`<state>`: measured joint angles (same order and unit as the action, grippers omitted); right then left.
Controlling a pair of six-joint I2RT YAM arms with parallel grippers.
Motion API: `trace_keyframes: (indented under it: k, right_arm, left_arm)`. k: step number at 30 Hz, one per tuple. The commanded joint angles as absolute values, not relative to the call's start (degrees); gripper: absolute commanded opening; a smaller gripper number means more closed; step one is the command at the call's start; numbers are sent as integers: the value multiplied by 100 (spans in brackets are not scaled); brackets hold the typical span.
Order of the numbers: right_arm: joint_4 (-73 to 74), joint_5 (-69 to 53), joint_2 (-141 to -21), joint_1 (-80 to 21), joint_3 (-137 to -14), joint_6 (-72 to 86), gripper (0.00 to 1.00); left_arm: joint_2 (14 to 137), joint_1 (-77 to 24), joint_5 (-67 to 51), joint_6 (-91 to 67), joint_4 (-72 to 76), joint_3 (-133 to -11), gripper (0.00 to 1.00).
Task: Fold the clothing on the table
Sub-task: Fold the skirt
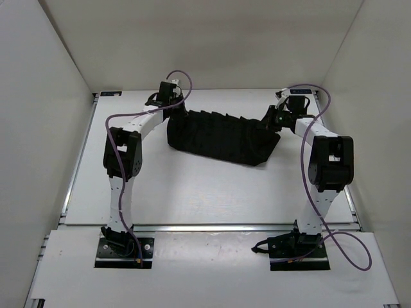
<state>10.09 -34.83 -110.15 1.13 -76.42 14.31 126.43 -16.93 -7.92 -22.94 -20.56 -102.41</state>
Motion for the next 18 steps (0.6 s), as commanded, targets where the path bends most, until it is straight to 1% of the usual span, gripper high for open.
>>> trace_keyframes:
  k: [1,2,3,4,5,6,7,8,9,10,11,12,13,14,15,16,18]
  right_arm:
    - [1116,-3384,-11136,44,-7936,1265,0]
    - [1125,-3340,-11144,53,-7919,1274,0]
    - [1090,-3296,-11162,79,-7954,1283,0]
    - [1125,-3270,-11188,79,-7928,1275,1]
    - [1186,-3200,-11188,79,-8023,1240,3]
    - [1300,-3156,-11267,97,-8138,1222,16]
    - [1510,-3164,-11285,97,-8243,1204,33]
    - [1590,-3112,-11285,105,-8262,1248,39]
    - [1704,-3059,-11268,97,-8288,1248,53]
    - [1731,-3024,-11163,97,-8279,1248,63]
    - [1766,-2936,-11153,79,-8218,1257,66]
    - [1793,-2866,-10979,36,-8122,1292,80]
    - [1819,-2796,-10795,0,-7991,1335,87]
    - [1880,-2734,-10715,35,-7902,1310,91]
    - [1820,-2629,-10488,-87,-7710,1336,99]
    - [1785,-2524,-10320,-114,-7464,1301,99]
    - [1662,-2453,-10091,-263,-7217,1318,99]
  left_arm:
    - [12814,-1556,-695,-2294,-2170,-10739,8]
    - [12919,-1599,-686,-2311,-2162,-10792,12]
    - [13024,-1626,-668,-2312,-2188,-10941,21]
    - [13060,-1617,-642,-2320,-2267,-11082,37]
    - [13174,-1652,-624,-2329,-2285,-11248,45]
    - [13244,-1661,-589,-2329,-2355,-11320,61]
    - [13280,-1687,-502,-2312,-2442,-11451,78]
    - [13245,-1687,-388,-2285,-2452,-11487,85]
    - [13176,-1679,-387,-2259,-2461,-11444,95]
    - [13157,-1644,-335,-2207,-2435,-11382,97]
    - [13062,-1661,-334,-2154,-2408,-11277,98]
    - [12947,-1644,-299,-2119,-2408,-11224,98]
    - [12903,-1644,-212,-2092,-2400,-11067,97]
    - [12781,-1644,-133,-2074,-2365,-10857,98]
    - [12614,-1670,-80,-2022,-2356,-10611,97]
    - [12499,-1696,-9,-2004,-2286,-10487,96]
    - [12367,-1766,174,-1943,-2294,-10100,89]
